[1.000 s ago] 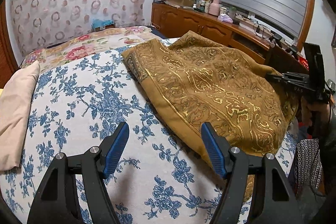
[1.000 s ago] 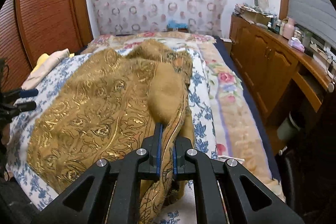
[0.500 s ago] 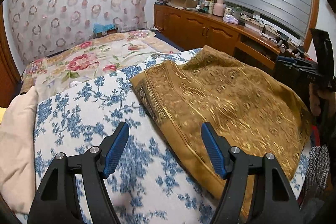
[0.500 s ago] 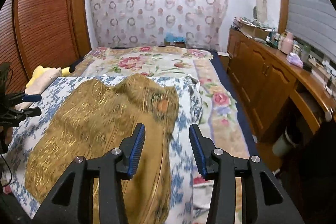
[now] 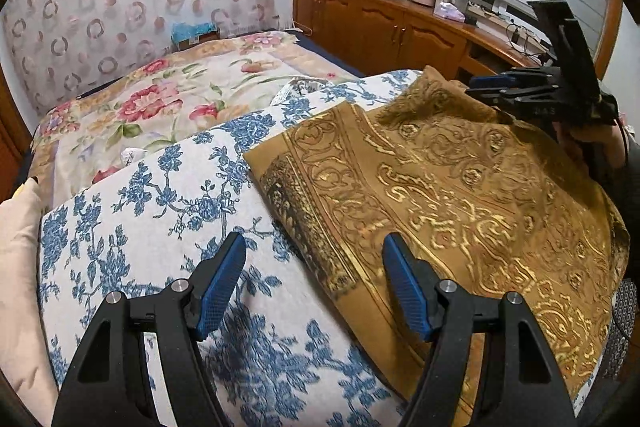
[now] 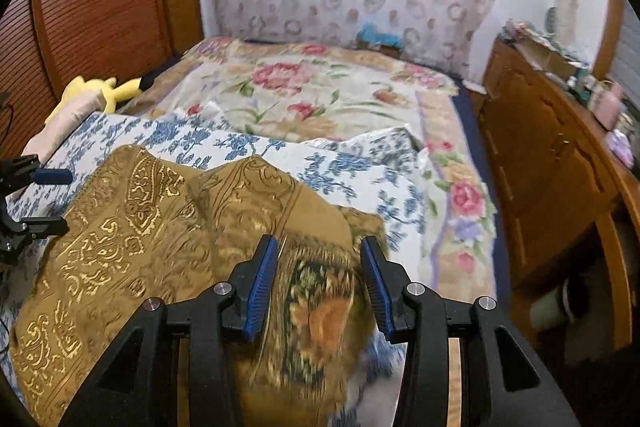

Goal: Fold small clothes

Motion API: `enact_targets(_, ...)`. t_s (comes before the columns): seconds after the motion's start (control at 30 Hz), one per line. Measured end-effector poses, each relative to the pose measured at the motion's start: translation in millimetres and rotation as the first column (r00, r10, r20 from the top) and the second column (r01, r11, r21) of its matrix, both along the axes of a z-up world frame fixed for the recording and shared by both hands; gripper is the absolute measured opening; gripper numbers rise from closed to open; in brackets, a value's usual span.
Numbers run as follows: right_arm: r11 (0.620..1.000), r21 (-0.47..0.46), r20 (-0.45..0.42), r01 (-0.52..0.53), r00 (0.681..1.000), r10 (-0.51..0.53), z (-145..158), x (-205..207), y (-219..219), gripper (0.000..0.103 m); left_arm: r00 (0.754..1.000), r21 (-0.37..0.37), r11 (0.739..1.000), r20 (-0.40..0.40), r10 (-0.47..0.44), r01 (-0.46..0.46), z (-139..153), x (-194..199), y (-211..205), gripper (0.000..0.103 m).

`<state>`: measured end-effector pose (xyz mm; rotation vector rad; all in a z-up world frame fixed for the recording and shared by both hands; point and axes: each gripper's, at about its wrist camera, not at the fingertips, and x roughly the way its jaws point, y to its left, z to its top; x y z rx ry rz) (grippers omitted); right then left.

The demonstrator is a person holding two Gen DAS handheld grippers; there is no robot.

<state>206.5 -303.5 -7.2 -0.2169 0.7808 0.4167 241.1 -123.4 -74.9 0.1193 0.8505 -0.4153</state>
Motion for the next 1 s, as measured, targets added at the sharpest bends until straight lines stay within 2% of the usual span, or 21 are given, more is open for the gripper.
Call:
enact_targets(0.23,1.0,0.0,-0.038,-0.024,0.999,0.024,-4,17,0,0.045,1.0,-0.015,1.0,-0.03,0.001,-0.002,-8,11,0,0.072)
enact_targets(0.3,0.999,-0.001,-0.046,-0.032,0.998,0.032,-5,17,-1,0.039,0.999,-0.015,1.0,-0.036,-0.002,0.001,-11,13,0,0.072)
enact_targets(0.33,0.999,-0.001,-0.051,-0.039,0.998,0.039,-6,23,9,0.03,0.999,-0.017,1.0,-0.039,-0.003,0.002,-12,14,-1,0.072)
enact_targets(0.37,0.999,-0.001,-0.055,-0.047,0.997,0.047,-8,26,12,0.015,0.999,-0.019,1.0,-0.041,-0.002,0.002,-12,15,-1,0.072)
enact_targets(0.4,0.998,-0.002,-0.054,-0.056,0.997,0.056,-7,26,14,0.009,0.999,-0.022,1.0,-0.042,-0.002,0.001,-12,15,-1,0.072)
enact_targets(0.47,0.999,-0.002,-0.025,-0.053,0.998,0.053,-2,24,14,0.004,0.999,-0.021,1.0,-0.044,-0.002,0.001,-13,15,-2,0.072)
enact_targets(0.7,0.999,0.006,0.152,0.037,0.988,-0.037,41,9,-4,0.003,0.999,-0.025,1.0,-0.041,0.001,-0.003,-14,15,-3,0.072)
enact_targets(0.8,0.998,-0.012,0.145,0.067,0.987,-0.064,47,14,-14,0.003,0.999,-0.025,1.0,-0.04,0.001,-0.002,-14,15,-3,0.072)
enact_targets(1.0,0.998,-0.038,0.084,0.059,0.995,-0.056,33,22,-10,0.003,0.999,-0.024,1.0,-0.041,0.002,-0.003,-13,15,-3,0.072)
